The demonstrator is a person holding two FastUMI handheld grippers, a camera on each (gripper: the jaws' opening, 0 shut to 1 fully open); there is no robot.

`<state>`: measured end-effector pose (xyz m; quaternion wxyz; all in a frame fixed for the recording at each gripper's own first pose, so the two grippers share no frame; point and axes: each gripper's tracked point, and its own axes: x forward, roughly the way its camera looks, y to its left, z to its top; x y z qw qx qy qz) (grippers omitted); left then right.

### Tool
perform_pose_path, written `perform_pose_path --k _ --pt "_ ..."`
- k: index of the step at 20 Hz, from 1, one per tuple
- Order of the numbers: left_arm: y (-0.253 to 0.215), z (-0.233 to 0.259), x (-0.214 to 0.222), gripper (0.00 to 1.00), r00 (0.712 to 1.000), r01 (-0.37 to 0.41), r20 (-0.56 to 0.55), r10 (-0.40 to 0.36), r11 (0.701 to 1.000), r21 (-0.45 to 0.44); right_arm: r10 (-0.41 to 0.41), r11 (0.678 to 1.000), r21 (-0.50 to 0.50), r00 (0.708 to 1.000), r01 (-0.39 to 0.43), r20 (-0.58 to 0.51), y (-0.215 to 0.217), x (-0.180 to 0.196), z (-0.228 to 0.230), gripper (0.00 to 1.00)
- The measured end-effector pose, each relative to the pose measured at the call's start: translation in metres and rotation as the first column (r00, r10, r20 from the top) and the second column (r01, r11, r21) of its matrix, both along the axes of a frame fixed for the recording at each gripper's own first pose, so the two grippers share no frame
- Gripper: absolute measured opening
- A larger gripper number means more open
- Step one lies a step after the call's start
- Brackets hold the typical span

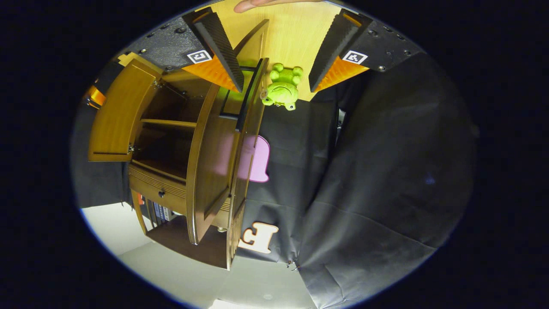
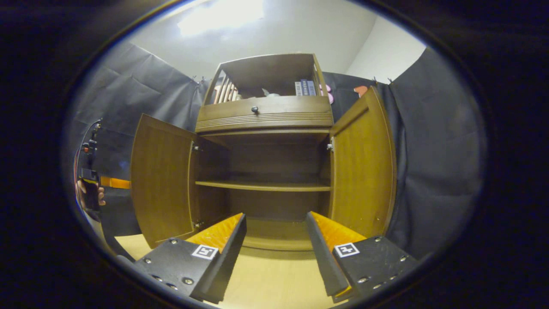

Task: Open the right door of the double-door shoe cabinet with the right hand, and open the left door with the left hand.

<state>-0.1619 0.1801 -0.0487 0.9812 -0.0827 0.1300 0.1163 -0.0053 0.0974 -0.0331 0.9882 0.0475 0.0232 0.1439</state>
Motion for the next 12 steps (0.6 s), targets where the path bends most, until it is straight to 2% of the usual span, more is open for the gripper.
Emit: perform_pose_path --k 2,6,8,10,11,12 --pt "-0.003 0.005 -0.004 0.95 0.999 -0.052 -0.016 0.052 0.999 -0.001 0.032 0.999 0.029 0.999 -0.032 0.007 0.01 0.0 0.006 0.83" --pt "-0.023 0.034 -0.012 0.96 0.994 -0.11 0.029 0.11 0.994 0.015 0.07 0.995 0.069 0.997 -0.071 0.021 0.023 -0.002 0.015 0.81" --pt "-0.04 0.049 -0.012 0.92 0.991 -0.122 0.06 0.121 0.992 0.012 0.047 0.996 0.071 0.999 -0.048 0.01 0.02 -0.001 0.013 0.83" --pt "-0.06 0.058 -0.008 0.96 0.991 -0.107 0.079 0.104 0.994 0.035 0.007 0.998 0.061 1.0 -0.007 -0.007 0.016 0.0 0.012 0.83" --pt "-0.07 0.061 -0.006 0.92 0.992 -0.098 0.084 0.093 0.994 0.056 -0.006 0.998 0.057 1.0 0.007 -0.015 0.015 -0.001 0.011 0.86" --pt "-0.079 0.063 -0.004 0.92 0.993 -0.087 0.086 0.081 0.993 0.076 -0.013 0.999 0.051 1.0 0.015 -0.027 0.015 0.001 0.008 0.83"
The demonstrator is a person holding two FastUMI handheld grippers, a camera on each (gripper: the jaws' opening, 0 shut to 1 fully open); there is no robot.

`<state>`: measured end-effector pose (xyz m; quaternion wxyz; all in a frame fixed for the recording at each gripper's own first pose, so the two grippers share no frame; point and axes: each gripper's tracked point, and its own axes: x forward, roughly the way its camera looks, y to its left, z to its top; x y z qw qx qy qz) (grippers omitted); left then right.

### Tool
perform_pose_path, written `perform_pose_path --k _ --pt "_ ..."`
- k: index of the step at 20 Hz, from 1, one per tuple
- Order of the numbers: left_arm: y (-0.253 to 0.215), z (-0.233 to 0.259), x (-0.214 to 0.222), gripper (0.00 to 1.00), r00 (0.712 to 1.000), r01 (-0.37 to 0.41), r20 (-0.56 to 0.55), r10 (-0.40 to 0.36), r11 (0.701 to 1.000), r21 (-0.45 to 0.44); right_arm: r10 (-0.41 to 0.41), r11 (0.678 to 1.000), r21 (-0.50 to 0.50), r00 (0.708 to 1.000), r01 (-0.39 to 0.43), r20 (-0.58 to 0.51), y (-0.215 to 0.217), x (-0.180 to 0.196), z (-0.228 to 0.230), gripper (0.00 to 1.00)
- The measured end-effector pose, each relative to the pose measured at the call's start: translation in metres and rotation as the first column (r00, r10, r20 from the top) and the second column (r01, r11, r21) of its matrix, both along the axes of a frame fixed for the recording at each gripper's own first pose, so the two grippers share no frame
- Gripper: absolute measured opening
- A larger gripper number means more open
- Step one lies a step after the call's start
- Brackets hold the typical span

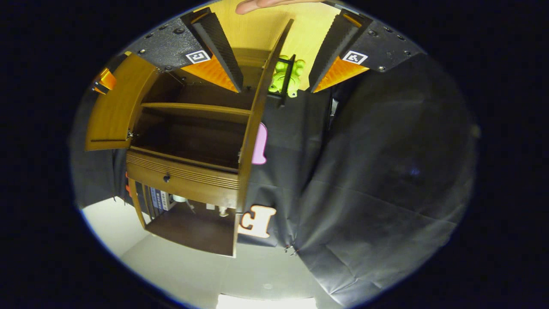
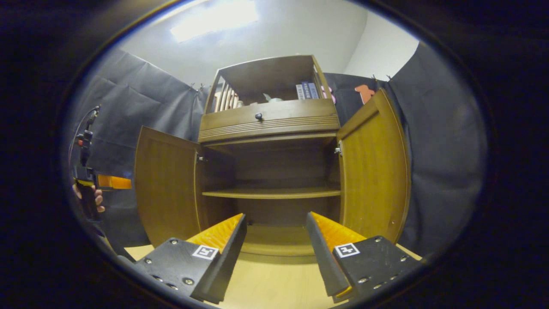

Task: Open the right door of the double-door shoe cabinet with the right hand, and open the left door with the left hand.

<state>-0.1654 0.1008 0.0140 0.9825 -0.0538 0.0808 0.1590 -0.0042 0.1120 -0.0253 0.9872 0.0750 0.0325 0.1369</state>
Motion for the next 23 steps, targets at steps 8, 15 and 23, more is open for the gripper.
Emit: perform_pose_path --k 8,15,23 --pt "-0.094 -0.019 0.033 0.92 0.989 0.14 -0.046 -0.139 0.99 0.015 0.01 0.999 -0.045 1.0 -0.01 -0.013 0.001 0.0 -0.004 0.81" --pt "-0.142 -0.049 0.058 0.96 0.98 0.189 -0.076 -0.186 0.981 0.039 0.01 0.999 -0.046 1.0 -0.011 -0.014 -0.002 0.0 -0.006 0.83" --pt "-0.149 -0.05 0.073 0.96 0.987 0.153 -0.057 -0.148 0.984 0.088 0.017 1.0 -0.015 1.0 -0.017 -0.005 -0.021 0.0 -0.009 0.83"
